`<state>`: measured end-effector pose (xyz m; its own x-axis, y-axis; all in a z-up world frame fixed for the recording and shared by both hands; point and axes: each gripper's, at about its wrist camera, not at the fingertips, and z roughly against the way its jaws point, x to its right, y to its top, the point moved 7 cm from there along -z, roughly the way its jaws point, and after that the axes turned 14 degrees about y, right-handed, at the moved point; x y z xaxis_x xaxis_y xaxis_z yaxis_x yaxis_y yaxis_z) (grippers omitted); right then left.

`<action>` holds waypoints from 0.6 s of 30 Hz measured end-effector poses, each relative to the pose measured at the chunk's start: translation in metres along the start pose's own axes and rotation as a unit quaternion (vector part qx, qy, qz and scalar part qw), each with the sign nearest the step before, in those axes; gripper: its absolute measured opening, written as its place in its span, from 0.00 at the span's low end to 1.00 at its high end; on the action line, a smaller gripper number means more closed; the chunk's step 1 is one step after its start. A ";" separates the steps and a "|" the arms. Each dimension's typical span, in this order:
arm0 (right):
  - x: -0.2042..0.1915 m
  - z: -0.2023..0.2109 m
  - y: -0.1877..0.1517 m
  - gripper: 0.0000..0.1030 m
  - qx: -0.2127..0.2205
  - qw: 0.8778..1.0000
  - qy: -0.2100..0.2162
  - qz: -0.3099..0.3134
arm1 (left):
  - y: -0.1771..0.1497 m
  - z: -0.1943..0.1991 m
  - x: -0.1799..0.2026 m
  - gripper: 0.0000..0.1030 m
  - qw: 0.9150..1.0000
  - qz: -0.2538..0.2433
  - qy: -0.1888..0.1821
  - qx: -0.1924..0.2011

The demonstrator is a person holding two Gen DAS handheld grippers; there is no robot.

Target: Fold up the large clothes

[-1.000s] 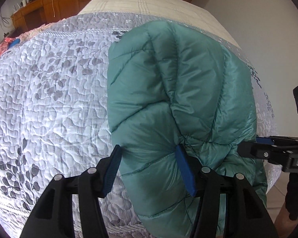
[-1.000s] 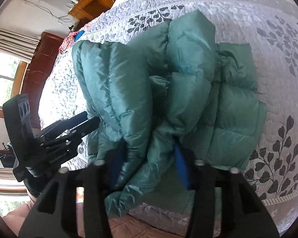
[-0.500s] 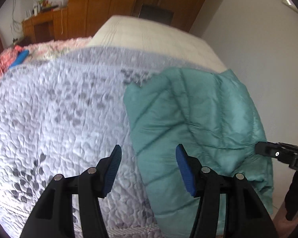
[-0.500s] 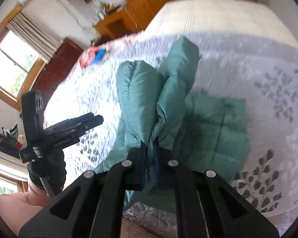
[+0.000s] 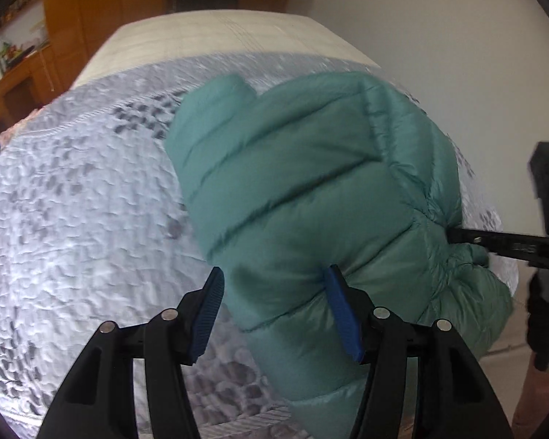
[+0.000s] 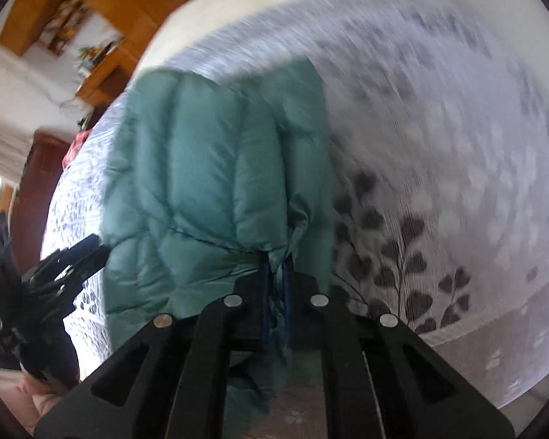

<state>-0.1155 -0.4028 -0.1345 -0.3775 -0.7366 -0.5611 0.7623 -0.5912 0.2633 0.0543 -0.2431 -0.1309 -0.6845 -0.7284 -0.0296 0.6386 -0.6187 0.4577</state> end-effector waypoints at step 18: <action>0.010 0.024 0.006 0.32 -0.003 0.997 -0.043 0.065 | 0.011 0.003 -0.009 0.57 0.999 0.033 0.023 0.010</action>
<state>-0.1275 -0.4217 -0.1200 -0.3183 -0.8331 -0.4524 0.8107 -0.4866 0.3256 0.0668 -0.2424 -0.1232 -0.6239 -0.7805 -0.0402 0.6742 -0.5636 0.4773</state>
